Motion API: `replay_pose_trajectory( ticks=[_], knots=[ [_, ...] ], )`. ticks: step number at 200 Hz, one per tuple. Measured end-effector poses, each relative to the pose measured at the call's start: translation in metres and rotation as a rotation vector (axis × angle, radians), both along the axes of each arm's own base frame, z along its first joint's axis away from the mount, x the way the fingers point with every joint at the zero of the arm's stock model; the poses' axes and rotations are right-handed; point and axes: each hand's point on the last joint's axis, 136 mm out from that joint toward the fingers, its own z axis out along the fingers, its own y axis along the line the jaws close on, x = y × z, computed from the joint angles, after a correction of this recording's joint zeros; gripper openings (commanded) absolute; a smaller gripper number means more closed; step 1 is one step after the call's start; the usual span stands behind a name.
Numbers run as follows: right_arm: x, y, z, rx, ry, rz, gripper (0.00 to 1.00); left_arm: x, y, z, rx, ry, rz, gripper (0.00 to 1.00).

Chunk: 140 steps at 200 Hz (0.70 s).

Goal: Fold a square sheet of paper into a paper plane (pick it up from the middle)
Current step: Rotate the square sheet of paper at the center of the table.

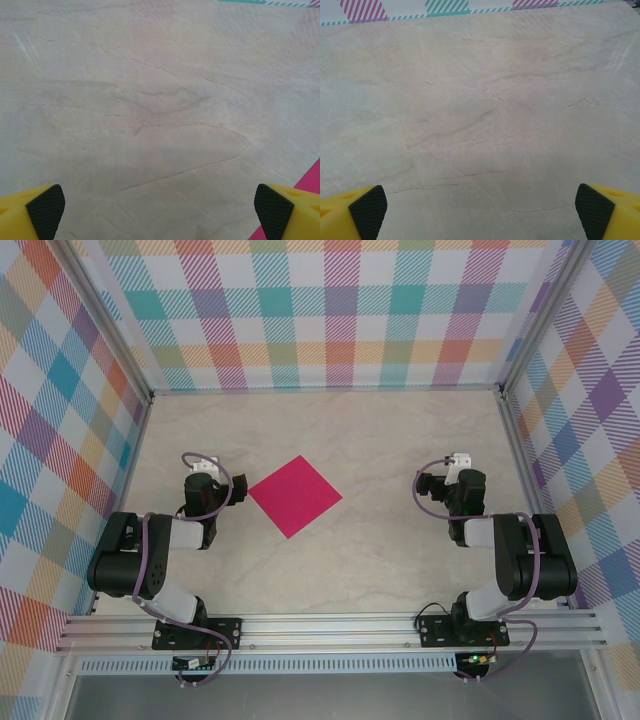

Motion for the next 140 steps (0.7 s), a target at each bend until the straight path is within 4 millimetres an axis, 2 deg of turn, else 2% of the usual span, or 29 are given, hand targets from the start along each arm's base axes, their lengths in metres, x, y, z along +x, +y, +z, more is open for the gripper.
replay_pose_trajectory(
  ticks=[19,32,68,96,119,140],
  knots=[
    [0.002,-0.001,0.002,0.001,0.017,-0.005,1.0,-0.002,0.002,0.0,0.006,0.021,0.011,1.0],
    [0.001,-0.003,0.009,0.001,0.023,-0.021,1.0,-0.001,0.004,0.007,0.01,0.023,0.022,1.0],
    [0.0,-0.011,0.056,0.046,-0.003,-0.092,1.0,0.005,0.012,0.044,-0.014,0.006,0.087,1.0],
    [0.003,-0.012,0.091,0.134,0.043,-0.15,1.0,0.002,0.015,0.072,-0.094,0.031,0.152,1.0],
    [0.006,0.0,0.107,0.19,0.105,-0.157,1.0,0.0,0.015,0.092,-0.171,0.076,0.192,1.0],
    [0.003,0.026,0.1,0.236,0.195,-0.12,1.0,-0.002,0.009,0.103,-0.232,0.125,0.197,1.0]
  ],
)
